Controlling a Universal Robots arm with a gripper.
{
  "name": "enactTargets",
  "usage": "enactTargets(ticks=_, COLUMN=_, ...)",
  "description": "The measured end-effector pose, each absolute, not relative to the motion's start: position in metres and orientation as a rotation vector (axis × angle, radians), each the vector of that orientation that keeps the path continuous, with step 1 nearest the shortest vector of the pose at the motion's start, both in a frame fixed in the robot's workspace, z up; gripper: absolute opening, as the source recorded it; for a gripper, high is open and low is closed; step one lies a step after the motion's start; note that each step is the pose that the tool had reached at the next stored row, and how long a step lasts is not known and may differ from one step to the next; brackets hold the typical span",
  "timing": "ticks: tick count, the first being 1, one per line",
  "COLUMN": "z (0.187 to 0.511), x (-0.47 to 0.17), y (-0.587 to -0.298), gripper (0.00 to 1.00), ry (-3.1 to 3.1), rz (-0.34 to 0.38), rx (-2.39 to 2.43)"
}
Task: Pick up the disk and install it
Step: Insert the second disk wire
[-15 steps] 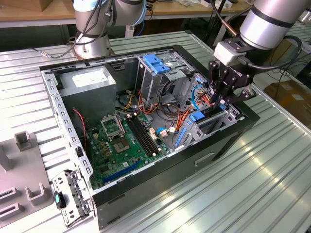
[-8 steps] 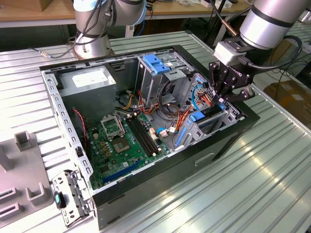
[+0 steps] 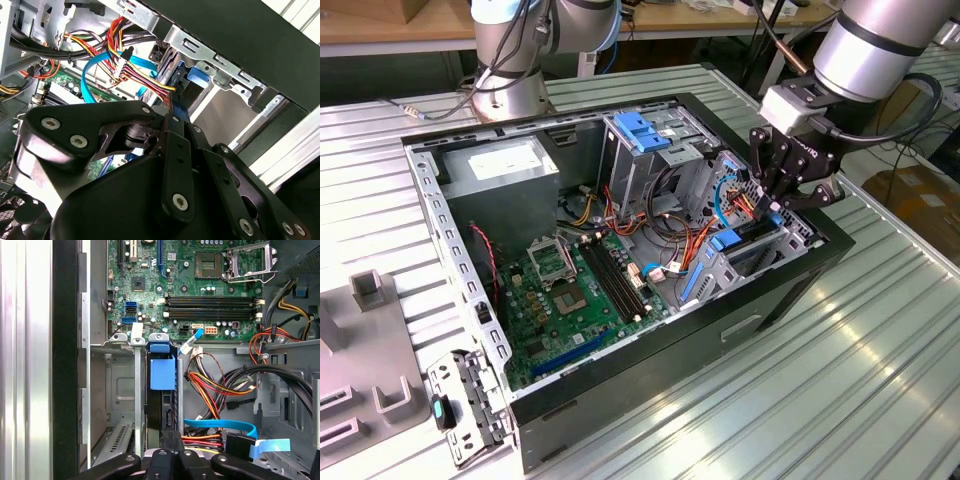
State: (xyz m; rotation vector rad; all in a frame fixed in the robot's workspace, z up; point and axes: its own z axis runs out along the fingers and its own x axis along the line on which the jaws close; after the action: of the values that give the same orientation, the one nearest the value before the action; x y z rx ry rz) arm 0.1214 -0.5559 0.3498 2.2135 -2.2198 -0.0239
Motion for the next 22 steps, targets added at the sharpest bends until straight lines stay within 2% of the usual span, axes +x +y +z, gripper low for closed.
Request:
enactTargets(ticks=10, z=0.351, x=0.120, y=-0.555, gripper=0.11, ry=-2.220, rz=-0.025, rx=2.214)
enactTargets(ticks=18, z=0.385, x=0.118, y=-0.552, gripper=0.11, ry=-2.222, rz=-0.028, rx=2.215)
enactTargets(ticks=22, z=0.396, x=0.112, y=-0.539, gripper=0.11, ry=-2.221, rz=-0.028, rx=2.215)
